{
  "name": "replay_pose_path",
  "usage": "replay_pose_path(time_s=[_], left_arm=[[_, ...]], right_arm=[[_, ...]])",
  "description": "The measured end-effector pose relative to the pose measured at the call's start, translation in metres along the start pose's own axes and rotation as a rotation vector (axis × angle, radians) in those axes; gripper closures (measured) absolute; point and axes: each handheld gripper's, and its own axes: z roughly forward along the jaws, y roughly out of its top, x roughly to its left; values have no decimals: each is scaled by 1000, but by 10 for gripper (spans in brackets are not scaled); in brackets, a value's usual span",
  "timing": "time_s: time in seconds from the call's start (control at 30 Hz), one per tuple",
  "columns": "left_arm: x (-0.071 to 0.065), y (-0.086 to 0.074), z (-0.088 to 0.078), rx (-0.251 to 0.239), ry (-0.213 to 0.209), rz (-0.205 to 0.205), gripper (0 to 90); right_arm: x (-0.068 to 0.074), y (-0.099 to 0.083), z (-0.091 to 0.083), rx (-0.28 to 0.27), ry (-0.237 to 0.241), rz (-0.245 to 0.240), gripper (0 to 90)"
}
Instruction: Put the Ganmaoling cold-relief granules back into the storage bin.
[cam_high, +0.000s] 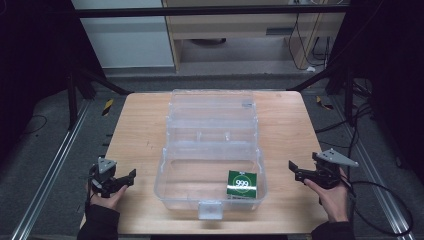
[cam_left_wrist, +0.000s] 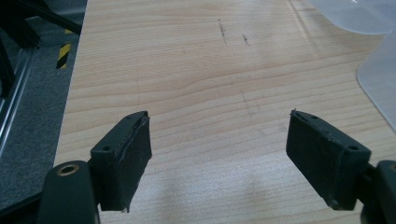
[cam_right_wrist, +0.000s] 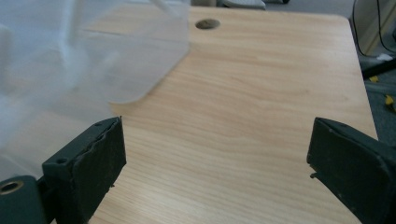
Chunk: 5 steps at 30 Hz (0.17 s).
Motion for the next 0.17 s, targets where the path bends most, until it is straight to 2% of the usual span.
replay_pose_path(time_s=[0.17], left_arm=[[1,-1,2,3,10,0,184]], right_arm=[[-9,-13,8,27,-60,15,47]])
